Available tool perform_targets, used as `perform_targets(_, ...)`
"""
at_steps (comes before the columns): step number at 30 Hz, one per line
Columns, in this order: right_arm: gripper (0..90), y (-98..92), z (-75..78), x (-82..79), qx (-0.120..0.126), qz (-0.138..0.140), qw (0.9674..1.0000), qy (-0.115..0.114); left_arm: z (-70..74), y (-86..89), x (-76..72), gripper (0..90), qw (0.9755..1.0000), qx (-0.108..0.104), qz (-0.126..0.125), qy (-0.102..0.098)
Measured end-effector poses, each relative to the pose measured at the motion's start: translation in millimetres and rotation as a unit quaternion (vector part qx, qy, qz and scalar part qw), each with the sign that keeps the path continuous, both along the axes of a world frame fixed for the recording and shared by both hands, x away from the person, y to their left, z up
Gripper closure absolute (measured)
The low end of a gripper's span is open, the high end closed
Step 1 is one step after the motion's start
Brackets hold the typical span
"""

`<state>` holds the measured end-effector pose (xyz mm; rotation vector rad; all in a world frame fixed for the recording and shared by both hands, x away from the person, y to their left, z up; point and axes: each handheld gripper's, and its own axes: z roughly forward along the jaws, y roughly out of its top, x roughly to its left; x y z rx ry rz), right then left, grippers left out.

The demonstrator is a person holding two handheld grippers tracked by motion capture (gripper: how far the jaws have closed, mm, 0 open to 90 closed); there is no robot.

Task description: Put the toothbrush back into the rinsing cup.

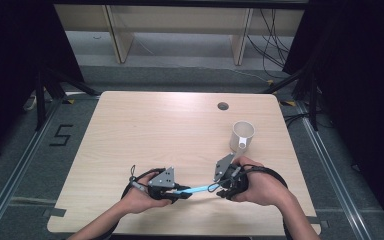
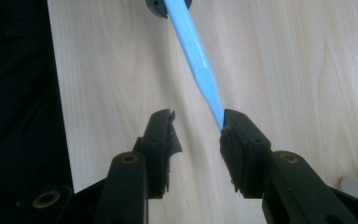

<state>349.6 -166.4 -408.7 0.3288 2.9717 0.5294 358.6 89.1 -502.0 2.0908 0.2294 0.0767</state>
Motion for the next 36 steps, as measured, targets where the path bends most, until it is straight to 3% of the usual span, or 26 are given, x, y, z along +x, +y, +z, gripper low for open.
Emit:
perform_targets(6, 60.6, -7.9, -9.5, -10.4, 0.03, -0.033, 0.999, -0.008, 2.7, 9.6, -1.1, 77.6, 0.9995, -0.024, 0.016, -0.009)
perform_targets(11, 59.1, -7.8, -17.4, -15.0, 0.055, -0.05, 0.9972, -0.009, 7.5, 20.0, -2.0, 77.6, 0.9972, -0.058, 0.042, -0.019)
perform_targets(16, 58.7, -4.9, -20.2, -9.7, 0.094, -0.079, 0.9919, -0.034, 11.3, 28.5, -0.9, 77.6, 0.9917, -0.095, 0.077, -0.037)
perform_targets(20, 56.7, -3.4, -18.8, -4.5, 0.144, -0.113, 0.9816, -0.053, 14.5, 33.8, 0.1, 77.6, 0.9854, -0.122, 0.106, -0.052)
perform_targets(21, 56.4, -3.4, -18.0, -3.9, 0.151, -0.119, 0.98, -0.052, 15.4, 35.6, 0.4, 77.6, 0.9827, -0.132, 0.118, -0.054)
perform_targets(22, 56.3, -2.8, -18.3, -1.9, 0.17, -0.119, 0.976, -0.066, 15.6, 36.6, 1.7, 77.6, 0.9797, -0.145, 0.126, -0.058)
perform_targets(24, 55.9, -2.1, -17.0, 0.0, 0.201, -0.133, 0.9679, -0.072, 17.2, 39.0, 3.8, 77.6, 0.974, -0.163, 0.143, -0.065)
perform_targets(25, 55.7, -1.5, -16.8, 0.3, 0.218, -0.148, 0.9617, -0.075, 18.6, 40.5, 3.6, 77.6, 0.9735, -0.16, 0.15, -0.066)
perform_targets(26, 55.5, -1.0, -16.7, 1.4, 0.228, -0.153, 0.9586, -0.077, 19.2, 41.1, 4.5, 77.6, 0.9711, -0.168, 0.154, -0.07)
perform_targets(28, 54.3, -0.8, -16.3, 4.2, 0.262, -0.171, 0.9458, -0.089, 21.7, 43.4, 4.7, 77.6, 0.9677, -0.174, 0.167, -0.075)
perform_targets(32, 53.8, -0.7, -17.4, 10.0, 0.333, -0.208, 0.914, -0.101, 24.9, 46.1, 4.6, 77.6, 0.96, -0.189, 0.185, -0.091)
perform_targets(33, 53.8, 0.9, -19.1, 11.8, 0.36, -0.214, 0.9033, -0.092, 25.4, 46.7, 4.8, 77.6, 0.9588, -0.191, 0.187, -0.095)
perform_targets(35, 53.7, 2.2, -19.6, 14.2, 0.391, -0.231, 0.8872, -0.08, 26.0, 47.0, 5.4, 77.6, 0.9568, -0.195, 0.192, -0.097)
perform_targets(36, 53.0, 3.7, -19.3, 13.8, 0.404, -0.24, 0.8807, -0.058, 26.0, 47.0, 5.6, 77.6, 0.9566, -0.196, 0.192, -0.097)
